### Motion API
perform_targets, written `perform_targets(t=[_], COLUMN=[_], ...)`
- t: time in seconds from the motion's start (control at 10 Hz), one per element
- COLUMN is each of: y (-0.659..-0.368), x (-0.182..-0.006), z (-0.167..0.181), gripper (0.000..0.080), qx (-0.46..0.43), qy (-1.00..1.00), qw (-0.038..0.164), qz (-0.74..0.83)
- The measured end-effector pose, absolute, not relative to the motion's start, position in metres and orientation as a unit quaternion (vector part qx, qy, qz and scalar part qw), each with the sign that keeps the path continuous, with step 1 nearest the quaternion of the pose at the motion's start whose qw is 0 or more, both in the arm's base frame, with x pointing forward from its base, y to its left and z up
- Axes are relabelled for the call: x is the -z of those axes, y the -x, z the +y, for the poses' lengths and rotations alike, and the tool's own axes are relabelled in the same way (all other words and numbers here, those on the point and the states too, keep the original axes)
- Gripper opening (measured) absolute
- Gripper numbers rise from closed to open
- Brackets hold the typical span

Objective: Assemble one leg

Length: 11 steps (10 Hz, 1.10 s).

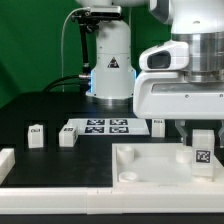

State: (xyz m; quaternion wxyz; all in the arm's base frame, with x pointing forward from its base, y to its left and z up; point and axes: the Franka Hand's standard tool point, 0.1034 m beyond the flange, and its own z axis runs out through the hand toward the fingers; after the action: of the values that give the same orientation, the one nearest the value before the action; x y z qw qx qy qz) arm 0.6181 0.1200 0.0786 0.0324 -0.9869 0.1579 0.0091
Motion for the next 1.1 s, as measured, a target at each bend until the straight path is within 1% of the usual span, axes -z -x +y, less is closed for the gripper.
perform_targets(t=[0.1,0.5,0.6,0.8,0.9,1.0,1.1], y=[-0.6172,-0.6170,-0.6171,-0.6175,-0.6173,-0.6172,-0.6174], x=[-0.0779,-0.0753,-0.0755,-0.0756,-0.0755,-0.0755,-0.0753], z=[0.1210,0.1253,0.1255,0.1254,0.1260,0.1264,0.1263], gripper=[0.0291,0.0292,0.0292,0.0292,0.0322,0.0458,0.0458], qx=[-0.010,-0.013,-0.013,-0.017,-0.019,-0.019,-0.017], qy=[0.979,0.889,0.865,0.826,0.816,0.823,0.836], qw=[0.028,0.015,0.013,0.017,0.019,0.019,0.020], qz=[0.200,0.457,0.501,0.563,0.577,0.567,0.548])
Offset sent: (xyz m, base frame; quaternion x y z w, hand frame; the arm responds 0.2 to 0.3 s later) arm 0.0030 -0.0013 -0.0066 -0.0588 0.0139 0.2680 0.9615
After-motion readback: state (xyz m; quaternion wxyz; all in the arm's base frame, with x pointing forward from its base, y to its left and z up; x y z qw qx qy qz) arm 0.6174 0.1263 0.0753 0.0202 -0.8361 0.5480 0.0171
